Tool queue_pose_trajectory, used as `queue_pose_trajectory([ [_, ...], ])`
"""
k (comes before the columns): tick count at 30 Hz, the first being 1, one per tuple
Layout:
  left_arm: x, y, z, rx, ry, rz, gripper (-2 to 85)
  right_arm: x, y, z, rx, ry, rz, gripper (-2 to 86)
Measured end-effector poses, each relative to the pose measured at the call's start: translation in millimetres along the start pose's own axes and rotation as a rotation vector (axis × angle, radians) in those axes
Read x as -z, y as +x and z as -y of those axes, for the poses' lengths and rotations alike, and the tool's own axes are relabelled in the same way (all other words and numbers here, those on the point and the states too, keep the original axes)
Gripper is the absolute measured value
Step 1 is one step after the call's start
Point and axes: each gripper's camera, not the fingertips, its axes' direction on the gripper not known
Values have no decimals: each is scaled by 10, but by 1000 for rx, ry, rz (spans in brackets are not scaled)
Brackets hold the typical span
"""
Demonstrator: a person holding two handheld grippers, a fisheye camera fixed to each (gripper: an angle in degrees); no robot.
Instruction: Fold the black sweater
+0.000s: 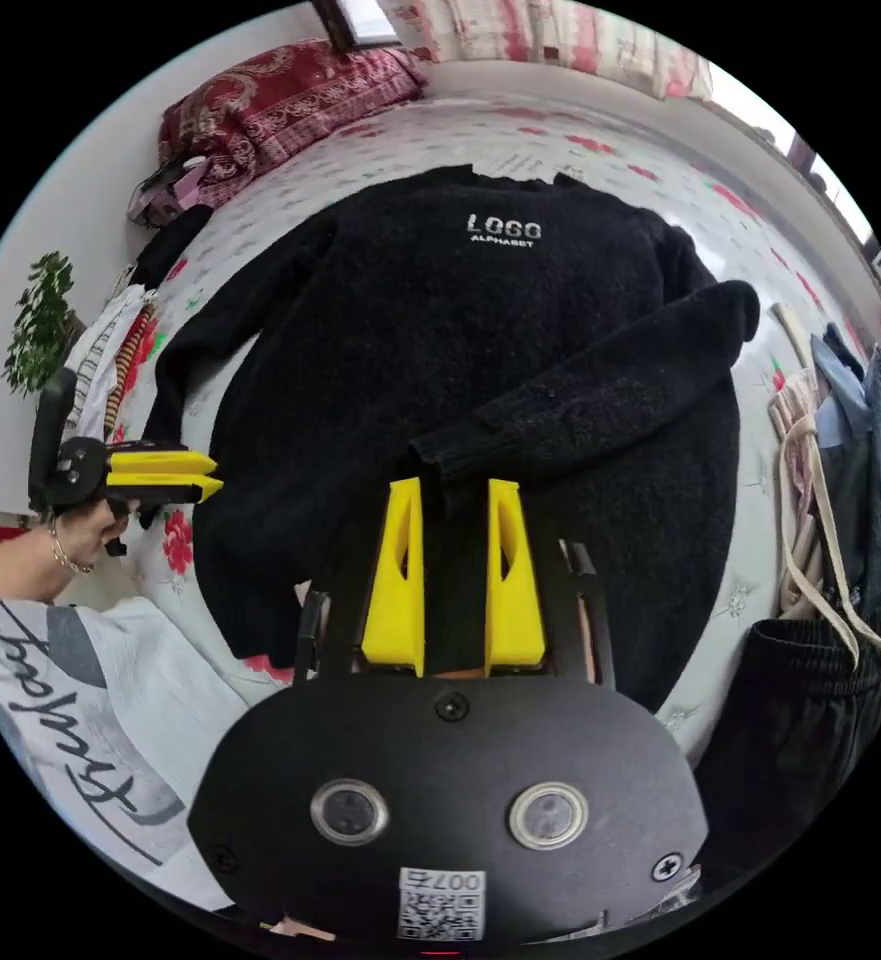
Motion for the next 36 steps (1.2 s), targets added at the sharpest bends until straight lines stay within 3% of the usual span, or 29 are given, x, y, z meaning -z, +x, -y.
queue_pose_trajectory([
  [3,54,14,50,-39,-25,46,68,494,560,348,-57,147,-60,18],
  [4,99,-27,28,-11,-14,40,68,913,850,374,-117,277,-148,14],
  [7,253,-206,-119,108,27,-32,75,2010,1627,25,-407,614,-385,13],
  [9,318,-303,-222,149,41,-102,93,2343,1908,-251,-486,694,-435,20],
  [12,333,-383,-332,162,58,-213,115,2262,2067,-544,-447,592,-376,39],
  [16,136,-413,-239,180,37,-276,131,1139,1864,-938,-369,289,-211,63],
  [22,111,-376,12,129,23,-197,59,-53,1644,-1346,-366,1,-156,70],
  [23,121,-396,25,126,17,-208,50,-21,1641,-1379,-400,63,-184,65],
  [27,417,-671,-56,172,42,-332,35,22,1736,-1259,-377,-14,-71,31],
  [31,1160,-973,-449,185,164,-404,31,405,1468,-1332,-140,-46,115,14],
  [36,1434,-1068,-944,150,167,-232,74,811,1159,-1870,-62,104,163,29],
])
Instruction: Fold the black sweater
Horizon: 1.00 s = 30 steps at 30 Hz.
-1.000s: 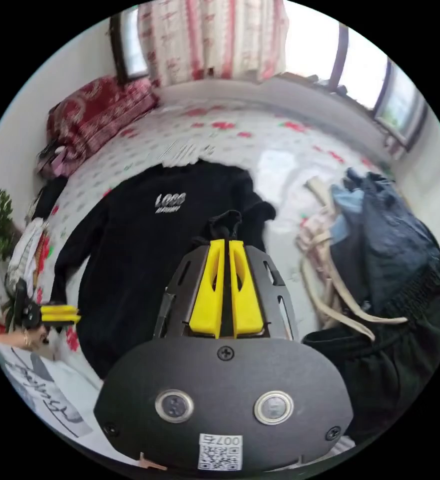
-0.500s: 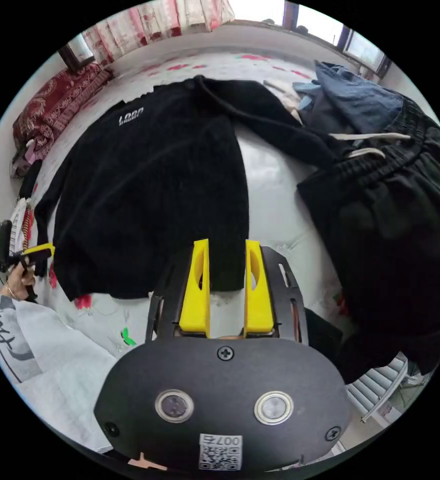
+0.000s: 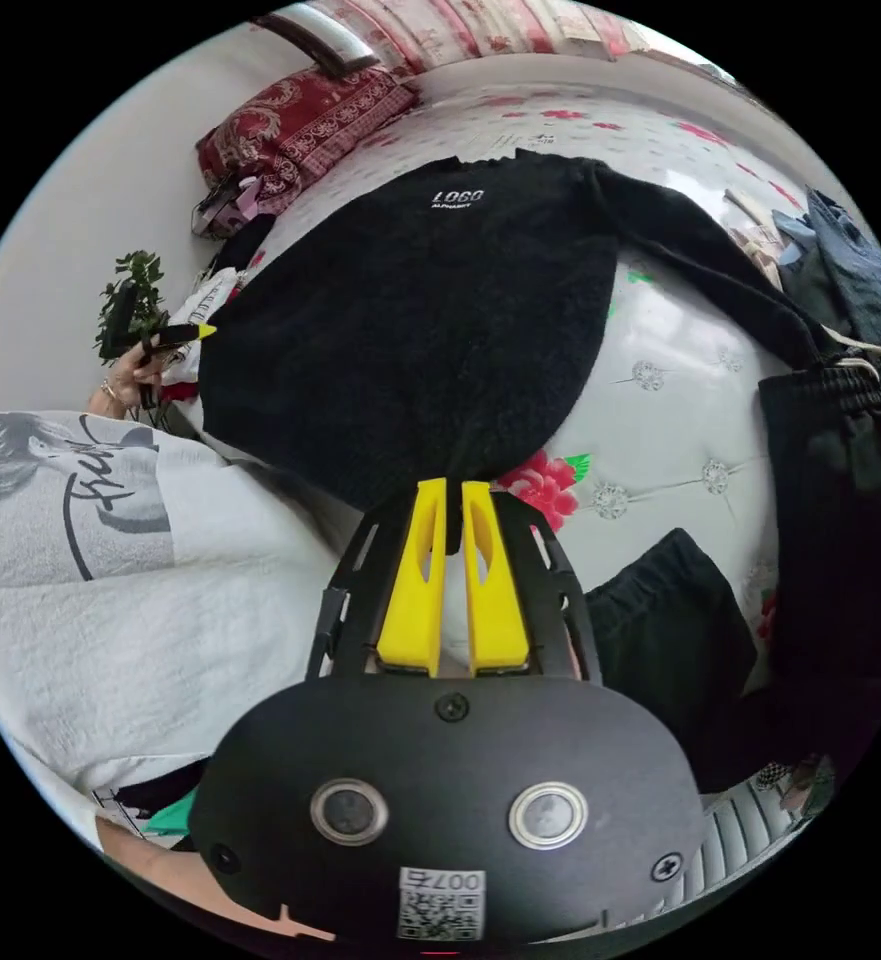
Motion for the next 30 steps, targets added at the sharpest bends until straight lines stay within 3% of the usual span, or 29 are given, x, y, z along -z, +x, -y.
queue_pose_trajectory([
  [4,-302,-118,-457,85,-68,-7,129,-93,231,-286,-176,104,-69,68],
  [11,-710,-20,-827,151,-98,-33,138,-418,729,-265,-284,32,-64,95],
  [15,-895,183,-634,124,-147,118,97,-772,725,-115,-259,-90,-108,72],
  [18,-922,303,-423,65,-262,183,40,-808,555,38,-151,-189,-114,29],
  [21,-800,495,-458,-74,-311,256,25,-624,330,-87,34,-206,-256,9],
  [25,-736,415,-788,-7,-273,136,33,-650,474,-489,-49,-210,-176,2],
  [30,-456,235,-1043,156,-145,32,74,-489,408,-705,-155,-72,-284,1],
])
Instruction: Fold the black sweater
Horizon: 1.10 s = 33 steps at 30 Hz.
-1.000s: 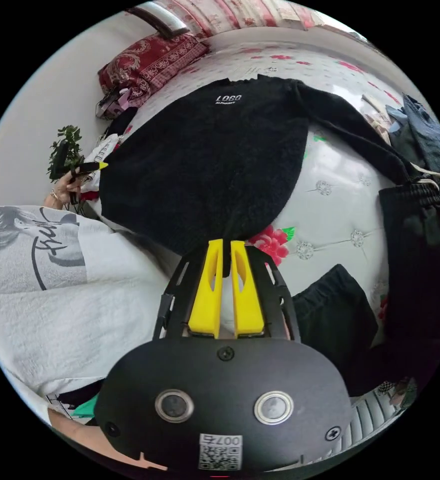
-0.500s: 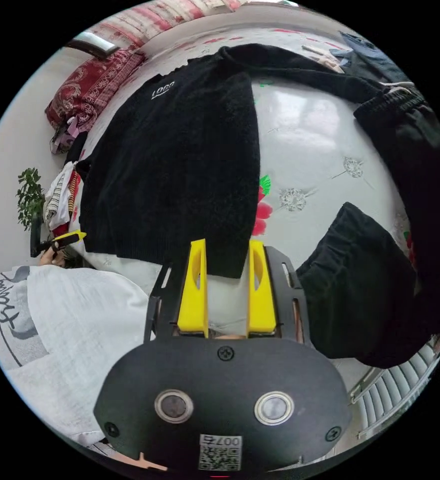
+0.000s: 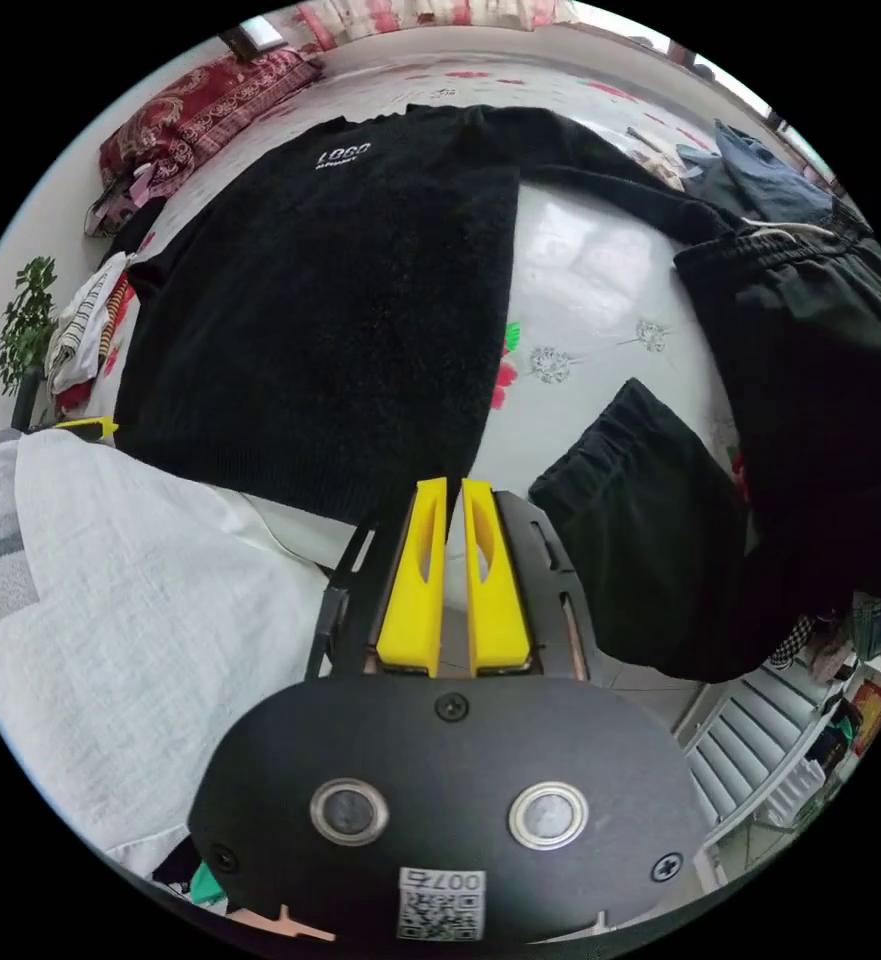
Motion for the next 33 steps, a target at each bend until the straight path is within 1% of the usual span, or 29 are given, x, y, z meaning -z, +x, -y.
queue_pose_trajectory([
  [2,188,-89,4,51,70,27,103,196,-132,5,37,99,-54,1],
  [4,353,-227,121,118,140,91,118,220,-268,85,85,130,-60,1],
  [6,374,-303,282,147,159,144,131,153,-426,203,137,138,-1,2],
  [8,313,-344,481,167,133,195,140,25,-669,374,195,134,159,6],
  [11,137,-295,780,154,60,281,152,-157,-1043,549,253,92,264,10],
  [12,110,-239,847,169,27,370,142,-191,-1128,571,269,82,269,10],
  [13,78,-166,880,130,28,413,134,-253,-1294,600,301,65,275,11],
  [14,64,-137,884,108,24,429,131,-317,-1447,616,336,41,278,12],
  [16,73,-102,856,7,43,428,91,-406,-1635,625,373,2,272,15],
  [17,110,-120,846,6,56,418,72,-429,-1727,613,390,-1,286,19],
  [18,226,-173,841,15,77,415,33,-428,-1766,604,401,2,302,21],
  [20,576,-239,846,4,146,364,25,-404,-1890,599,433,-9,327,32],
  [22,1389,-309,753,-9,364,340,18,-377,-1943,611,435,-12,297,39],
  [23,1609,-350,723,-4,417,343,16,-354,-1954,626,423,0,284,43],
  [25,2427,-664,595,70,613,348,12,-349,-1953,663,386,10,270,50],
  [27,2869,-1006,533,162,713,342,11,-400,-1962,707,350,0,243,57],
  [30,3195,-1425,601,257,740,372,9,-616,-2028,759,319,-71,216,66],
  [32,3229,-1498,681,257,754,349,10,-827,-2085,770,279,-155,232,72],
  [33,3209,-1481,748,230,764,333,10,-835,-2092,767,263,-148,234,74],
])
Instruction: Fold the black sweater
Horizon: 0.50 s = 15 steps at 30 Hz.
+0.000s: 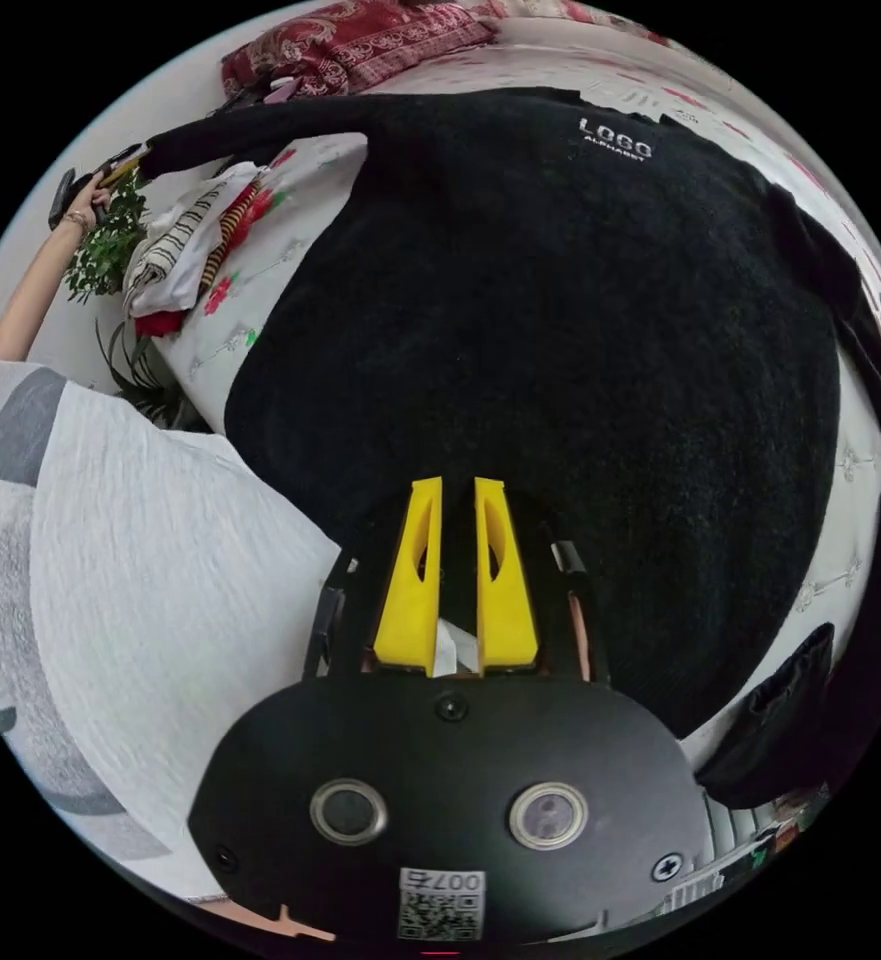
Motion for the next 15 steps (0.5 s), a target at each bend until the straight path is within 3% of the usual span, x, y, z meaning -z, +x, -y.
queue_pose_trajectory([
  [5,-66,567,76,-114,63,-260,10,238,-51,-53,-121,115,43,82],
  [10,207,2384,-254,-586,69,-717,22,575,-130,-206,-228,244,0,85],
  [13,119,3411,-802,-780,-97,-960,46,759,-163,-351,-309,336,-4,88],
  [15,-61,3843,-1187,-903,-191,-906,105,818,-157,-450,-349,355,-4,90],
])
